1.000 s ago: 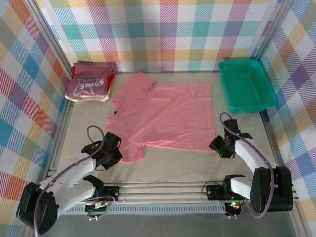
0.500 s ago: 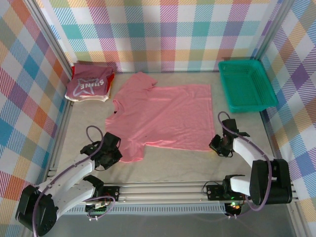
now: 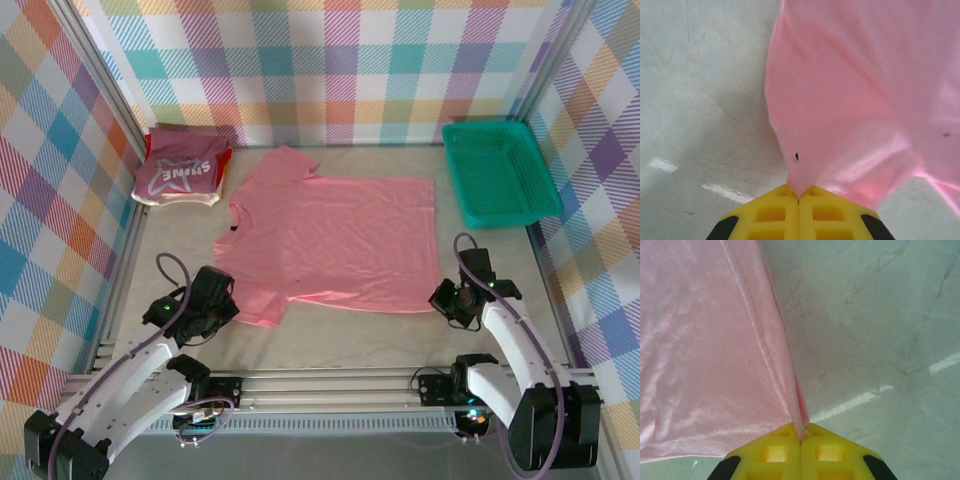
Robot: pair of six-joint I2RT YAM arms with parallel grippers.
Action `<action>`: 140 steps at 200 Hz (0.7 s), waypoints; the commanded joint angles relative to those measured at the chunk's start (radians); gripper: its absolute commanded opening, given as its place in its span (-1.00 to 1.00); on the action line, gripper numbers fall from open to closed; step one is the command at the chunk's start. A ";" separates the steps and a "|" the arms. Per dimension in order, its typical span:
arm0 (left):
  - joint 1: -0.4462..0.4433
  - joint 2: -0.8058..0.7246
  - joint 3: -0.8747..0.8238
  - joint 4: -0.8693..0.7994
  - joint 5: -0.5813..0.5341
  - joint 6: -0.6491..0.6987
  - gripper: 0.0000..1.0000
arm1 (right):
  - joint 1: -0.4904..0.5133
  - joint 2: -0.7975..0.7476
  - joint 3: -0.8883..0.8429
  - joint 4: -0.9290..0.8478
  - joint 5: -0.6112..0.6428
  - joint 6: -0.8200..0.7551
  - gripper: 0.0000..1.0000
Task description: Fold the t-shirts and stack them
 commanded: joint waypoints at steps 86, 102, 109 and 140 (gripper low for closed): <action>0.003 0.154 0.202 0.056 0.018 0.141 -1.00 | 0.005 0.132 0.173 0.030 -0.020 -0.008 -1.00; 0.024 0.270 0.271 0.077 0.022 0.204 -1.00 | 0.005 0.199 0.217 0.046 0.000 -0.034 -0.99; 0.039 0.314 0.298 0.087 0.032 0.229 -1.00 | 0.005 0.224 0.227 0.060 0.008 -0.043 -0.99; 0.115 0.456 0.398 0.118 0.054 0.331 -1.00 | 0.001 0.324 0.277 0.098 0.038 -0.070 -0.97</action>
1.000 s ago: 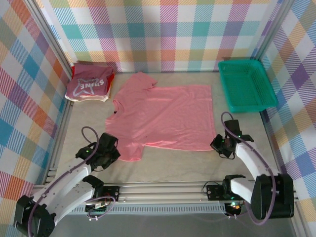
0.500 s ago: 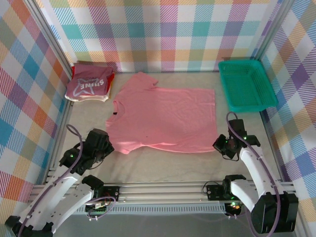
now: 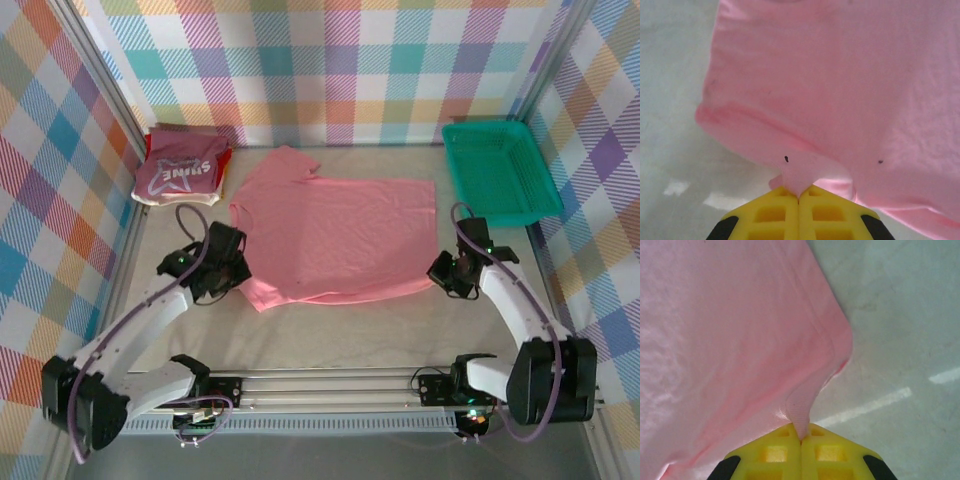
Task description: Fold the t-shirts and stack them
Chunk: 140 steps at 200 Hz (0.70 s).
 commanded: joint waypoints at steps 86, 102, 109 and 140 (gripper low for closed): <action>0.127 0.326 0.264 0.056 0.054 0.309 -1.00 | -0.036 0.221 0.121 0.101 0.027 -0.076 -0.92; 0.139 0.356 0.282 0.051 0.055 0.331 -1.00 | -0.051 0.227 0.129 0.101 0.024 -0.079 -0.92; 0.145 0.364 0.287 0.051 0.056 0.337 -1.00 | -0.053 0.227 0.133 0.102 0.021 -0.080 -0.92; 0.163 0.376 0.328 0.038 0.045 0.364 -1.00 | -0.064 0.230 0.160 0.092 0.028 -0.087 -0.91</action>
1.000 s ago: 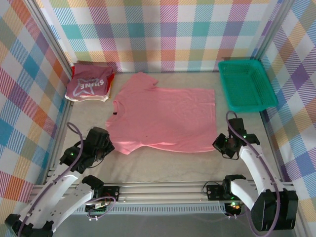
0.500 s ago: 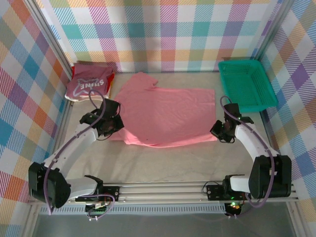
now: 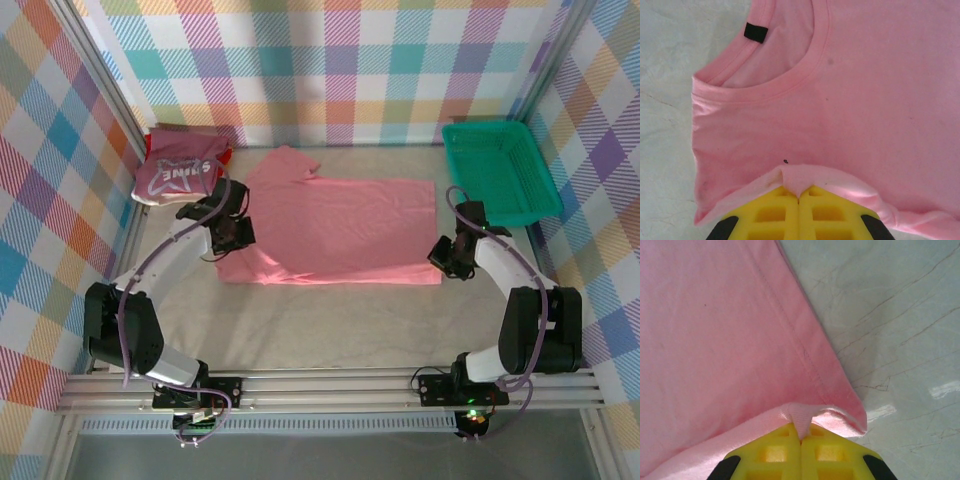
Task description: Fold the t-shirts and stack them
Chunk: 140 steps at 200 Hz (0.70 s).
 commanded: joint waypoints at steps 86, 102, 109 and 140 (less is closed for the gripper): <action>0.028 0.133 0.148 0.012 0.023 0.103 -1.00 | -0.032 0.106 0.068 0.050 -0.010 -0.031 -0.84; 0.028 0.157 0.173 0.007 0.026 0.112 -1.00 | -0.032 0.116 0.069 0.055 -0.020 -0.029 -0.84; 0.028 0.165 0.182 0.004 0.022 0.116 -1.00 | -0.032 0.115 0.071 0.057 -0.022 -0.029 -0.84; 0.027 0.196 0.223 -0.011 0.011 0.138 -1.00 | -0.032 0.115 0.080 0.058 -0.024 -0.027 -0.84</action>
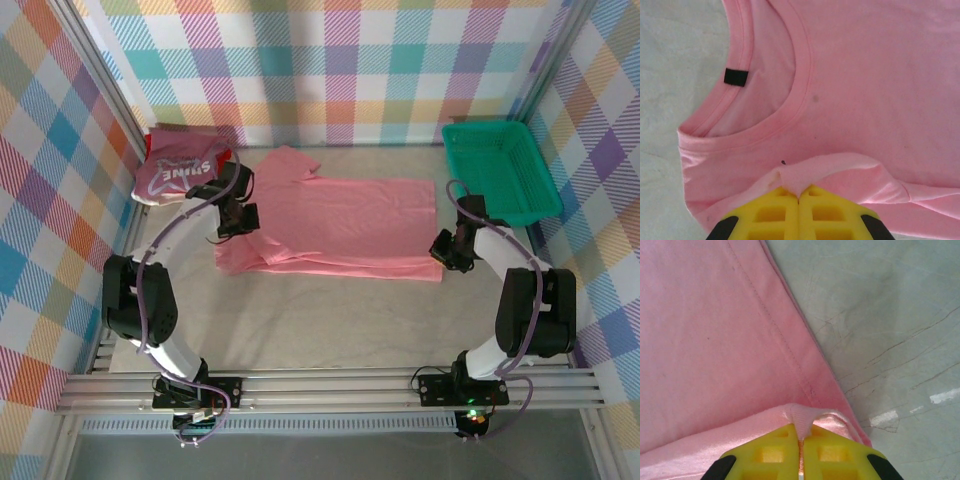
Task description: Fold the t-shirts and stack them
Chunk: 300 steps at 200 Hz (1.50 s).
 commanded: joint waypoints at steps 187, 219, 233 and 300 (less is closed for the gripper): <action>-0.001 -0.021 0.040 0.098 0.021 -0.018 -0.13 | 0.062 -0.149 0.054 -0.031 -0.083 -0.062 -0.51; -0.007 -0.067 -0.162 0.185 0.080 -0.053 -0.13 | 0.069 -0.164 -0.085 0.012 -0.103 -0.058 -0.54; -0.010 -0.050 -0.182 0.192 0.095 -0.057 -0.13 | 0.089 -0.122 -0.083 0.040 -0.126 -0.062 -0.55; -0.025 0.023 -0.188 0.263 0.160 -0.106 -0.17 | 0.210 0.075 -0.020 0.169 -0.147 -0.019 -0.70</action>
